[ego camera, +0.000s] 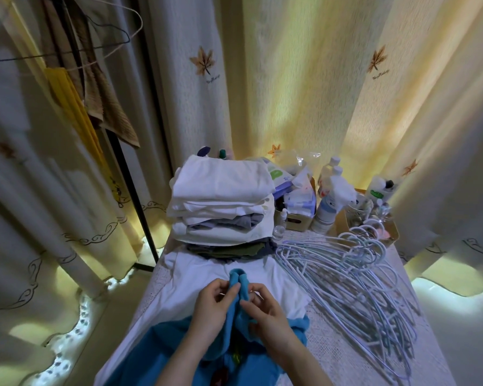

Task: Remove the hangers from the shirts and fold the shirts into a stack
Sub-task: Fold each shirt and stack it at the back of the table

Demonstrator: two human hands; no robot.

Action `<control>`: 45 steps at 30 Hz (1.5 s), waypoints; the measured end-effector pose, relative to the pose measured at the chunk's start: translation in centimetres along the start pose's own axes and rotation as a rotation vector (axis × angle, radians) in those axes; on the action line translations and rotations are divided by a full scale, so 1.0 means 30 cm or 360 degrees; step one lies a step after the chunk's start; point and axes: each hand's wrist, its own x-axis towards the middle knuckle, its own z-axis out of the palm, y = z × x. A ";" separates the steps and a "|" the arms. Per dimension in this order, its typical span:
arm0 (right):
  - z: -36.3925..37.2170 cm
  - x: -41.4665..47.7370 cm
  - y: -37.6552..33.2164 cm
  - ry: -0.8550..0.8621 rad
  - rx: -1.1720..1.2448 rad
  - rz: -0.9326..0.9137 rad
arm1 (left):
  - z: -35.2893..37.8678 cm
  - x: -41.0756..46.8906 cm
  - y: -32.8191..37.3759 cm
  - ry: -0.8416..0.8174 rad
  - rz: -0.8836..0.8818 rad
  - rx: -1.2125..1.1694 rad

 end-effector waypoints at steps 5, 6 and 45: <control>0.006 -0.006 -0.015 0.0034 0.0041 -0.0003 | 0.014 -0.021 -0.003 0.0042 0.0113 0.0013; 0.006 -0.008 -0.016 0.0057 0.0051 -0.0016 | 0.013 -0.025 -0.004 0.0054 0.0124 0.0028; 0.396 -0.108 -1.224 0.0037 -0.1647 -0.1826 | -0.205 -0.057 0.860 0.0137 0.1262 -0.0123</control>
